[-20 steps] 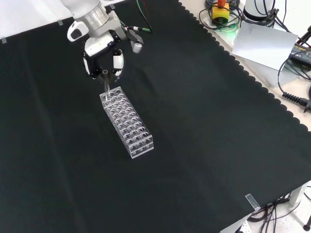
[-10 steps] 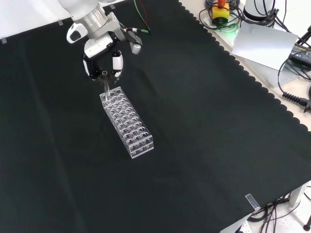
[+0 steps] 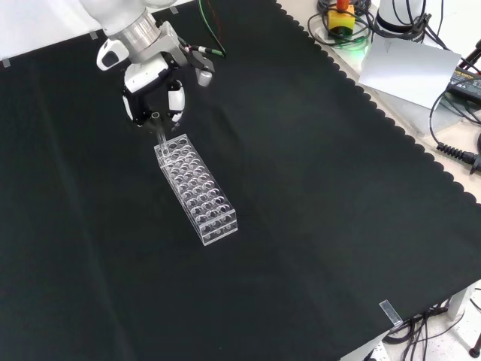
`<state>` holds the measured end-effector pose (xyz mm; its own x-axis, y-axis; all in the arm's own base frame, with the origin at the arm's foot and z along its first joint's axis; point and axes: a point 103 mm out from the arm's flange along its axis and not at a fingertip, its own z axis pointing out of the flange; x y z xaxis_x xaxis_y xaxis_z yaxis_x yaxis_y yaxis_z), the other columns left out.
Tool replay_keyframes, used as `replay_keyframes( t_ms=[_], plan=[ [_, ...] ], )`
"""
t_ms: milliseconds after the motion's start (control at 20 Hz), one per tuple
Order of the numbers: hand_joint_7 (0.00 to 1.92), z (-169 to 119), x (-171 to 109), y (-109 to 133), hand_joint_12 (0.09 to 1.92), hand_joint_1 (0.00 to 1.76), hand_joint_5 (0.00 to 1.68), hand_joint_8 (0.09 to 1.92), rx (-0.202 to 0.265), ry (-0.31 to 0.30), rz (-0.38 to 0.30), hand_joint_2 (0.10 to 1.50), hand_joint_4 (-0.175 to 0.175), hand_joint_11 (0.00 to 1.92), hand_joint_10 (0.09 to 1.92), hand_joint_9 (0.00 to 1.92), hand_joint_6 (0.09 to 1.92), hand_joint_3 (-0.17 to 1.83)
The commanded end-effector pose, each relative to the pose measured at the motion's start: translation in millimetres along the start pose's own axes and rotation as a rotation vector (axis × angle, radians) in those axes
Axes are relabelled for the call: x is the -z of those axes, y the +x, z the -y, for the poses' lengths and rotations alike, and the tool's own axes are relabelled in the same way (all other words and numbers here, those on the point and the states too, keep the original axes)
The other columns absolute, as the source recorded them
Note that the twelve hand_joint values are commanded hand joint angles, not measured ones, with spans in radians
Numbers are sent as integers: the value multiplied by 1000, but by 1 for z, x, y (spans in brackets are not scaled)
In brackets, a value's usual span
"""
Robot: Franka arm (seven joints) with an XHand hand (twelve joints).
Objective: Put the test tube back in the rack.
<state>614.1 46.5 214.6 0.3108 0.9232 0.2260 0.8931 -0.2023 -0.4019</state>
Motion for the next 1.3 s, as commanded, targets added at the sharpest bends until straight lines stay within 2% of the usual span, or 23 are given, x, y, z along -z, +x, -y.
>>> replay_keyframes(
  t_ms=[50, 350, 500, 800, 1150, 1300],
  plan=[
    [1421, -5, -9, -6, 1235, 1434, 1314, 580, 0, 19, 8, 582, -175, 848, 573, 1303, 570, 713],
    [1420, -10, -12, -6, 1235, 1434, 1313, 582, -6, 36, 19, 582, -175, 848, 573, 1302, 571, 713],
    [1420, -17, -26, -8, 1236, 1434, 1313, 582, -1, 35, 25, 582, -175, 847, 574, 1302, 571, 714],
    [1420, -16, -29, -11, 1236, 1434, 1313, 584, 10, 44, 22, 582, -175, 847, 574, 1302, 572, 714],
    [1419, -18, -60, 3, 1236, 1434, 1313, 585, 14, 65, 41, 581, -175, 846, 574, 1302, 573, 715],
    [1419, -18, -65, 7, 1237, 1434, 1313, 585, 24, 70, 40, 581, -175, 846, 575, 1302, 573, 716]
  ],
)
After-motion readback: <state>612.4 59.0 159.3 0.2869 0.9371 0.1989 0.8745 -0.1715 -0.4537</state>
